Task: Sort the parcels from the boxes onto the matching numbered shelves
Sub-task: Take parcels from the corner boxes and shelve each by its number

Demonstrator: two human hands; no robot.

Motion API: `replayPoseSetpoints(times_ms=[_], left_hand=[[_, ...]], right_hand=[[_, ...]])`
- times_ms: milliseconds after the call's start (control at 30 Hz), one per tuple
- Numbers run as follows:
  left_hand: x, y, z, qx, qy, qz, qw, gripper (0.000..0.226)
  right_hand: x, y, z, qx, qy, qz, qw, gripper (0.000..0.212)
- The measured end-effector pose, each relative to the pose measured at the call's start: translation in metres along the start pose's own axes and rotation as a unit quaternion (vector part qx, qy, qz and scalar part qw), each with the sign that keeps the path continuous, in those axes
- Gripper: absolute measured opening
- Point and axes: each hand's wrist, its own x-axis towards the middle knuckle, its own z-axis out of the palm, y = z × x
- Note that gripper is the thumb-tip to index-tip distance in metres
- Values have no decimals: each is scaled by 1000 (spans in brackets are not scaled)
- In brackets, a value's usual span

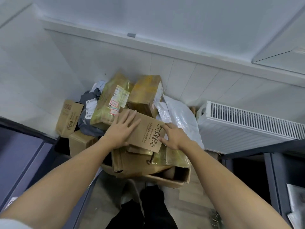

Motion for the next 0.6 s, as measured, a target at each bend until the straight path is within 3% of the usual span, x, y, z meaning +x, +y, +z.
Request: replayPoseSetpoints(times_ms=[133,367,600], left_hand=[[19,6,15,20,-52,-19,998,136],[39,11,33,-20,-52,-64,996,123],[21,9,25,1,-41,-23,999,112]], right_hand=[[9,15,15,12,20,-11,1000,65],[5,35,26,36,107,-4,994,45],[-6,37,20,2,99,73,992,39]])
